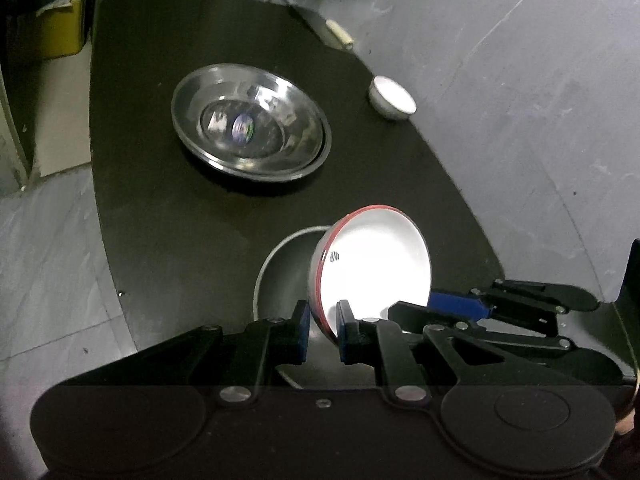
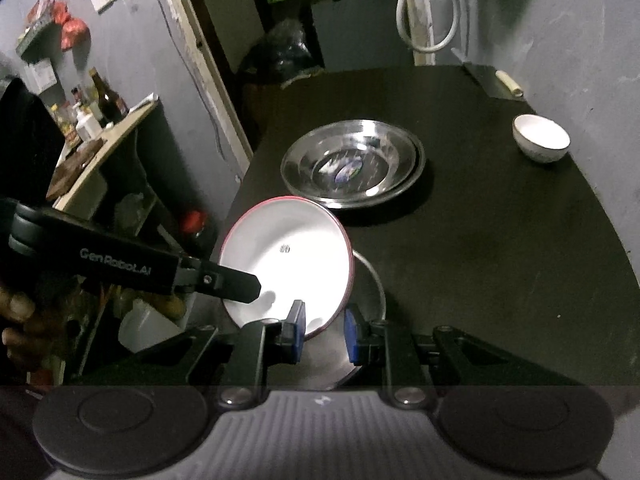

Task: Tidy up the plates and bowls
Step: 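Carry the white bowl with the left tool over the steel bowl while the right tool holds it, then lower the white bowl into the steel bowl and open the left tool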

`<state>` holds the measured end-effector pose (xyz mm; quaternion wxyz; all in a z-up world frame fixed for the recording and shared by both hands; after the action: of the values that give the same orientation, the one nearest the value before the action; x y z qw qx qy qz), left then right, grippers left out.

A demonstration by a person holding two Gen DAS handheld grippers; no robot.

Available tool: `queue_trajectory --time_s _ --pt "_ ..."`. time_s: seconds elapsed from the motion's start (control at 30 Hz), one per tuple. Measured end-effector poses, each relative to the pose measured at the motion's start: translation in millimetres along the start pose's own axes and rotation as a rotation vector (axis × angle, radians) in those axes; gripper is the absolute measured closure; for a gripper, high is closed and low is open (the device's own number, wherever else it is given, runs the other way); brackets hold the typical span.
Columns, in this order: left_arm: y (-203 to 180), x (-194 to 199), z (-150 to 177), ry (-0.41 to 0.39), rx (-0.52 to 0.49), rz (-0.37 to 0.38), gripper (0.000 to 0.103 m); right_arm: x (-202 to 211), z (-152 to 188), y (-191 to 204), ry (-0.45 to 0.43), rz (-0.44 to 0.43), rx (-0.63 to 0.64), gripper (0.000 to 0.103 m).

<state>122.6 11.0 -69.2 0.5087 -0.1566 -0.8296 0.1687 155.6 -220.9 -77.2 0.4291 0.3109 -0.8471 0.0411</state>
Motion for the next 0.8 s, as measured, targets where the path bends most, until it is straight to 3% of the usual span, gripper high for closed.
queue_trajectory --time_s 0.8 --pt "15 -19 4 0.123 0.077 0.017 0.086 -27 -3 -2 0.147 -0.029 0.052 0.08"
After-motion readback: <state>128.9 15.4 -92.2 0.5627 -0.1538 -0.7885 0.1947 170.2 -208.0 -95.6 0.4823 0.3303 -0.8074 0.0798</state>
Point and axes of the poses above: each gripper's, at about its wrist camera, not at the fingertips, and x roughly against the way its jaws point, y to its left, z to its underside, the point moved 2 cm from there along -x, roughly the way its jaws point, and after that the axes turned 1 degree about -x, right-handed, at the moved point
